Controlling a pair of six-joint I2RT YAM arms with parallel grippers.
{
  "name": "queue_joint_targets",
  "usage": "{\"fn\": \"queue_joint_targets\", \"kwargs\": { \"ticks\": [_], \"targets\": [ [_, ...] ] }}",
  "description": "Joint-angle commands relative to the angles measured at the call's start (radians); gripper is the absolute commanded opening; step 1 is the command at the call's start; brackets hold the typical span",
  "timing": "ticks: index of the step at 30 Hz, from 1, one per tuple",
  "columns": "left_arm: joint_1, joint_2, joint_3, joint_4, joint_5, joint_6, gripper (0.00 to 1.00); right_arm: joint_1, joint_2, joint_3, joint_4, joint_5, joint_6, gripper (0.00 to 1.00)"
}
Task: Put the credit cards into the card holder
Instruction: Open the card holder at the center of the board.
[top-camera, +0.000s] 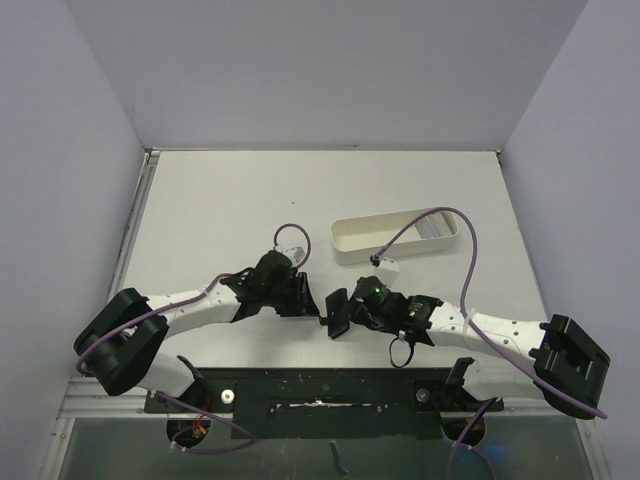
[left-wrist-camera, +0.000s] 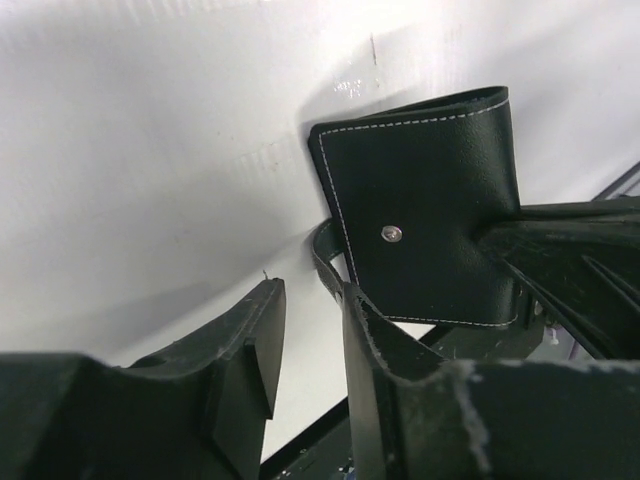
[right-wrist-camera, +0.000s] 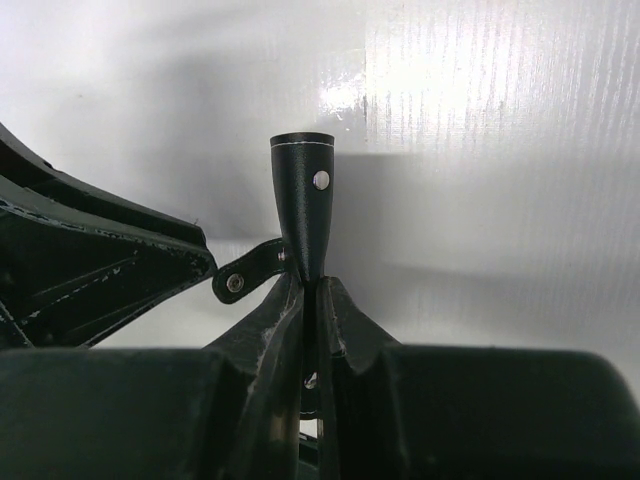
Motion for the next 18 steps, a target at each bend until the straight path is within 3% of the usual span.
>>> {"fn": "queue_joint_targets", "kwargs": {
  "ticks": [1, 13, 18],
  "targets": [
    [0.002, -0.009, -0.022, 0.159, 0.085, -0.041, 0.31, 0.001, -0.032, -0.004, 0.037, 0.043, 0.013, 0.06],
    [0.0, 0.045, -0.053, 0.296, 0.158, -0.076, 0.43, 0.002, -0.039, -0.016, 0.043, 0.054, 0.014, 0.06],
    [-0.001, 0.047, -0.065, 0.258, 0.094, -0.076, 0.43, 0.001, -0.036, -0.033, 0.062, 0.043, 0.016, 0.06]
  ]
}}
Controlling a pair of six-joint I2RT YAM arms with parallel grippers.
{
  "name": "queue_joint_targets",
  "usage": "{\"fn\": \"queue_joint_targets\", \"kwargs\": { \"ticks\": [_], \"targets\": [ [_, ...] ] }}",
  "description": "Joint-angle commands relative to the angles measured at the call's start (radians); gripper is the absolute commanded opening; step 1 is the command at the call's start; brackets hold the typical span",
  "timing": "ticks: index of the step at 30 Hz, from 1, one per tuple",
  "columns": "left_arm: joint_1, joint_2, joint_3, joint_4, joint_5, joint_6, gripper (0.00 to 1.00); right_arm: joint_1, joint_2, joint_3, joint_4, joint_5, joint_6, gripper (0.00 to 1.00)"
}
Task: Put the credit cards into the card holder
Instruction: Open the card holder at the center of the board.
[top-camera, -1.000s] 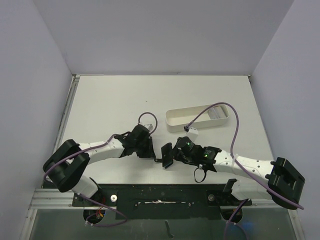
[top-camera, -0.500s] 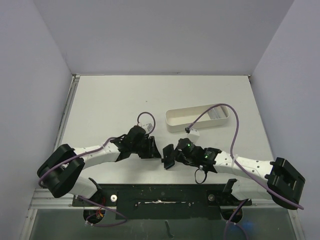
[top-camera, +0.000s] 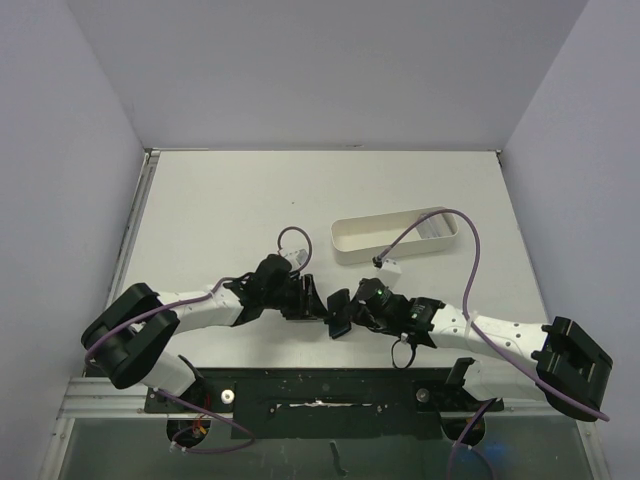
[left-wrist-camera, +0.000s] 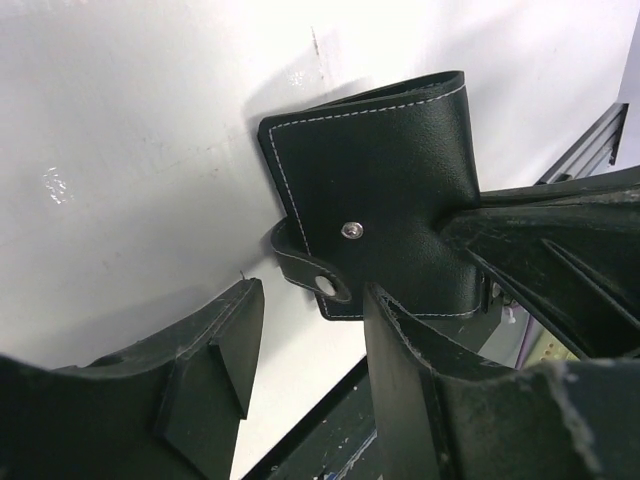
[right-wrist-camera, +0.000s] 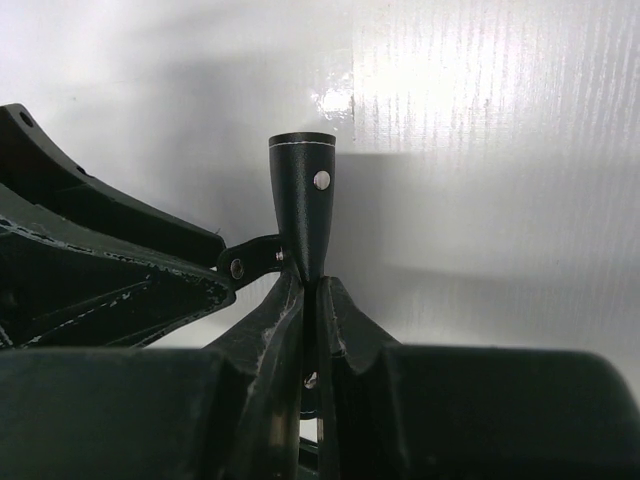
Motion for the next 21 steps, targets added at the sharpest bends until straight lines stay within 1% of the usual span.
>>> {"fn": "queue_joint_targets", "kwargs": {
  "ticks": [1, 4, 7, 10, 11, 13, 15, 17, 18, 19, 20, 21],
  "targets": [
    [-0.001, 0.005, 0.003, 0.032, -0.03, -0.003, 0.42, 0.001, -0.016, -0.01, 0.05, 0.032, 0.01, 0.06],
    [-0.002, 0.037, 0.007, 0.032, -0.021, 0.006, 0.42, 0.001, -0.016, -0.01, 0.045, 0.037, 0.006, 0.06],
    [-0.002, 0.052, 0.014, 0.041, -0.014, 0.006, 0.38, 0.0, -0.016, -0.011, 0.039, 0.041, 0.007, 0.07],
    [-0.002, 0.053, 0.025, 0.039, -0.012, 0.013, 0.37, 0.001, -0.018, -0.017, 0.035, 0.048, 0.012, 0.07],
    [-0.002, 0.054, 0.03, 0.031, -0.017, 0.021, 0.35, 0.0, -0.019, -0.019, 0.034, 0.049, 0.013, 0.07],
    [-0.002, 0.058, 0.044, 0.001, -0.035, 0.035, 0.25, -0.001, -0.02, -0.019, 0.026, 0.056, 0.013, 0.08],
    [-0.003, 0.06, 0.057, -0.022, -0.043, 0.043, 0.18, 0.0, -0.023, -0.012, 0.004, 0.068, 0.016, 0.11],
    [-0.003, 0.05, 0.06, -0.029, -0.044, 0.044, 0.11, -0.001, -0.031, -0.001, -0.029, 0.082, 0.017, 0.15],
    [-0.003, 0.042, 0.06, -0.031, -0.046, 0.042, 0.07, -0.001, -0.037, 0.006, -0.049, 0.089, 0.017, 0.18],
    [-0.004, 0.032, 0.061, -0.031, -0.044, 0.037, 0.03, -0.001, -0.043, 0.018, -0.069, 0.096, 0.018, 0.22],
    [-0.003, 0.018, 0.059, -0.029, -0.037, 0.029, 0.0, 0.0, -0.049, 0.029, -0.095, 0.101, 0.017, 0.29],
    [-0.004, 0.01, 0.058, -0.019, -0.027, 0.021, 0.0, 0.0, -0.053, 0.042, -0.133, 0.106, 0.018, 0.33]
  ]
}}
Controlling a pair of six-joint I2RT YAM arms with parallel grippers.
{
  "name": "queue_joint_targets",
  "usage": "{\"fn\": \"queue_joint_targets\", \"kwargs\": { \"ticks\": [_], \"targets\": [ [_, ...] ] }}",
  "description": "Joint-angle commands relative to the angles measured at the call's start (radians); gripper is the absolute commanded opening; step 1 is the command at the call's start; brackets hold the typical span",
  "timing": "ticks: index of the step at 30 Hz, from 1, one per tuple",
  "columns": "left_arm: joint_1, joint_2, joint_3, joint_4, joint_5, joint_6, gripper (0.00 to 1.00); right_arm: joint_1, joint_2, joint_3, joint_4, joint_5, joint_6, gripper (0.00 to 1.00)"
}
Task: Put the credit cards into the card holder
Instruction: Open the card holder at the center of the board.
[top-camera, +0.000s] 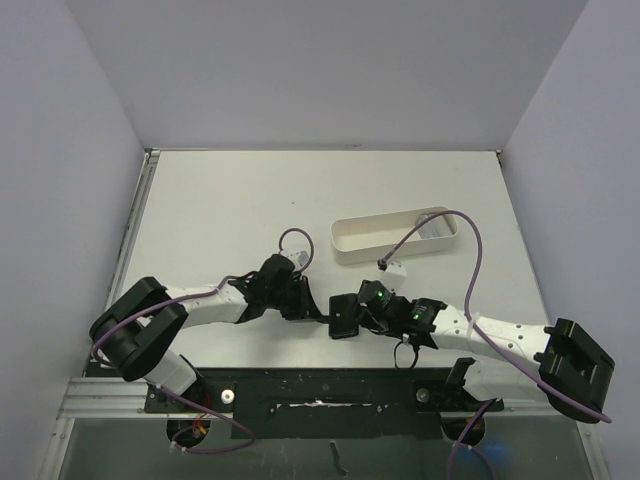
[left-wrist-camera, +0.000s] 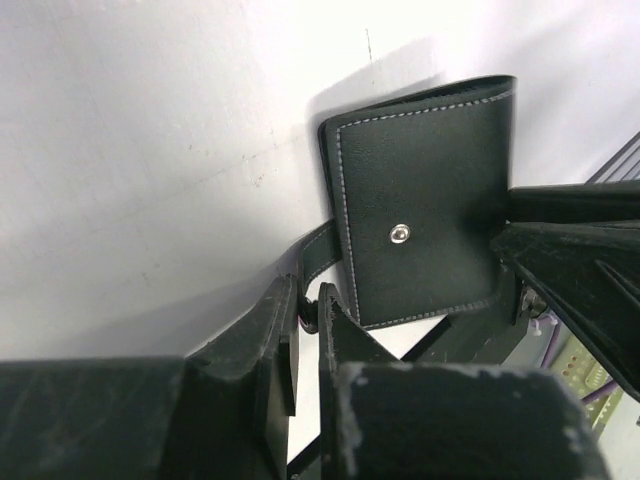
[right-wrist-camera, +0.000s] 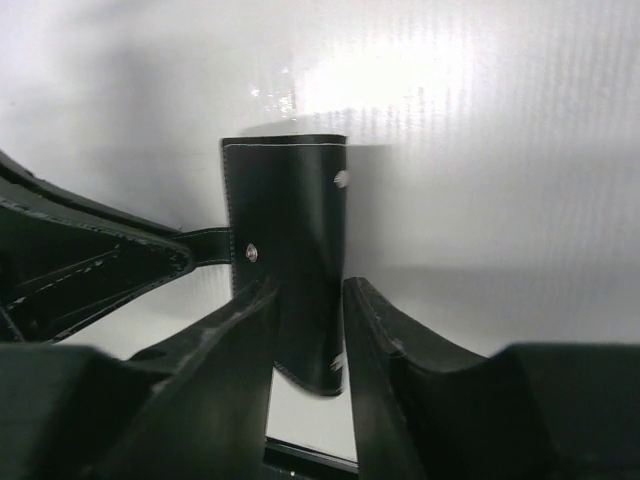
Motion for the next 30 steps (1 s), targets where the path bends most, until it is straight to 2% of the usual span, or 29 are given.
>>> {"fn": "queue_joint_targets", "kwargs": {
  "ticks": [1, 5, 14, 19, 21, 27, 30],
  "targets": [
    [-0.003, -0.059, 0.035, 0.028, 0.015, -0.01, 0.0, 0.0, -0.048, 0.074, -0.108, 0.079, 0.003, 0.37],
    [-0.004, -0.117, 0.014, 0.086, 0.057, -0.06, 0.0, 0.006, -0.047, 0.118, -0.173, 0.064, -0.024, 0.46],
    [-0.004, -0.215, -0.005, 0.14, 0.073, -0.115, 0.0, 0.023, 0.004, 0.133, -0.046, -0.032, -0.076, 0.61],
    [-0.004, -0.224, -0.012, 0.135, 0.072, -0.118, 0.0, 0.028, 0.044, 0.145, -0.02, -0.051, -0.077, 0.63],
    [-0.004, -0.225, -0.015, 0.133, 0.073, -0.117, 0.0, 0.028, 0.059, 0.146, -0.025, -0.047, -0.074, 0.62],
    [-0.004, -0.234, -0.012, 0.083, 0.036, -0.09, 0.0, 0.029, 0.056, 0.147, -0.101, 0.025, -0.058, 0.4],
    [-0.004, -0.234, -0.013, 0.079, 0.036, -0.087, 0.0, 0.029, 0.05, 0.146, -0.127, 0.051, -0.061, 0.34]
  ]
}}
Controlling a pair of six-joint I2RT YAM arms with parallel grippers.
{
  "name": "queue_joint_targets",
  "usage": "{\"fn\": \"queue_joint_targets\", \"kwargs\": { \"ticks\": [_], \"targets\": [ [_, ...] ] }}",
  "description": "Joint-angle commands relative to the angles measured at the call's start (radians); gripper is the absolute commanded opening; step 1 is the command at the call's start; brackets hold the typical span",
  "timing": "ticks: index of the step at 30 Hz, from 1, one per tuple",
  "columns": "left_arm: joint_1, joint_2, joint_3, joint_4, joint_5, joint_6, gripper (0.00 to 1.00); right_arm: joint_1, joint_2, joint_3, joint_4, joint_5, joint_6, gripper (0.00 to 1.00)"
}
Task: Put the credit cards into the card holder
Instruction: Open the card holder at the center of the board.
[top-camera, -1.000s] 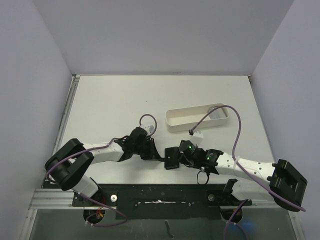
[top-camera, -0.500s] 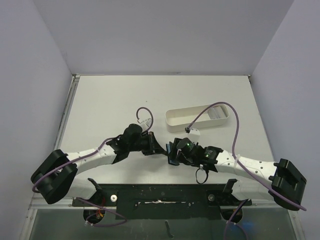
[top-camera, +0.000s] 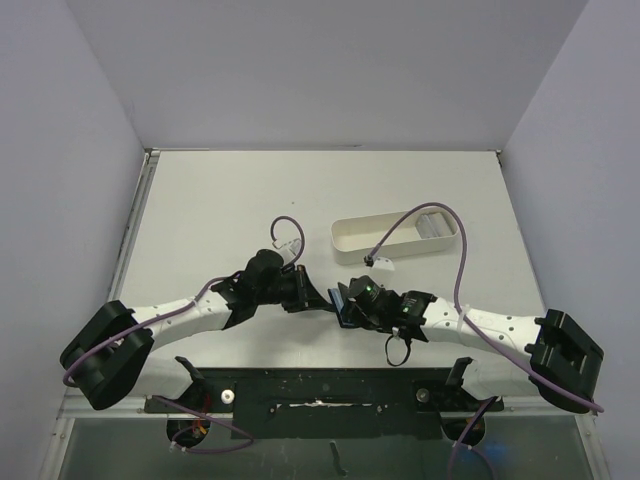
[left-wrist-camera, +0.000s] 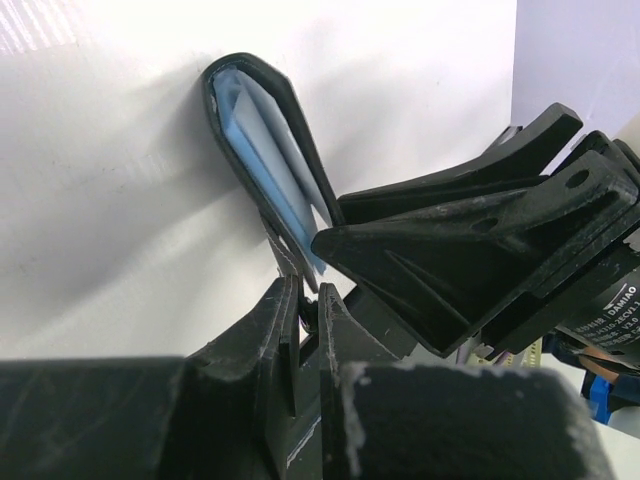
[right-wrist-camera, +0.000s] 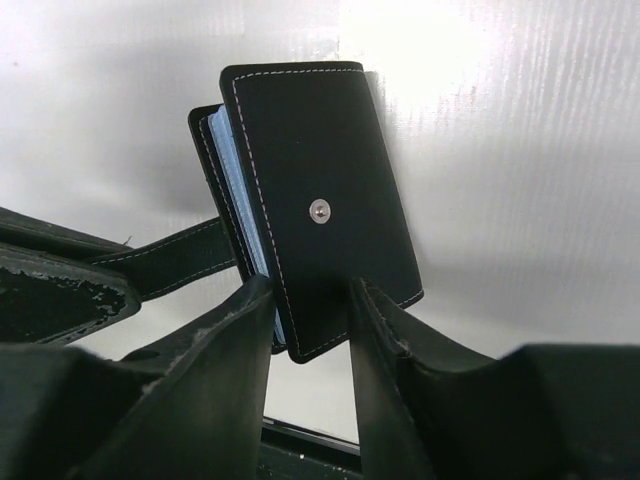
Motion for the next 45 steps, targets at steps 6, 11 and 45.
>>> {"fn": "queue_joint_targets", "kwargs": {
  "ticks": [6, 11, 45],
  "targets": [
    [-0.003, -0.032, 0.011, 0.017, -0.011, 0.025, 0.0, 0.003, -0.013, 0.051, -0.081, 0.116, -0.003, 0.29],
    [-0.001, -0.03, 0.018, -0.05, -0.048, 0.05, 0.0, 0.003, -0.018, 0.067, -0.15, 0.152, 0.014, 0.24],
    [0.084, 0.035, -0.065, 0.132, 0.009, 0.101, 0.54, -0.086, -0.228, -0.22, 0.072, 0.019, 0.015, 0.09]
  ]
}}
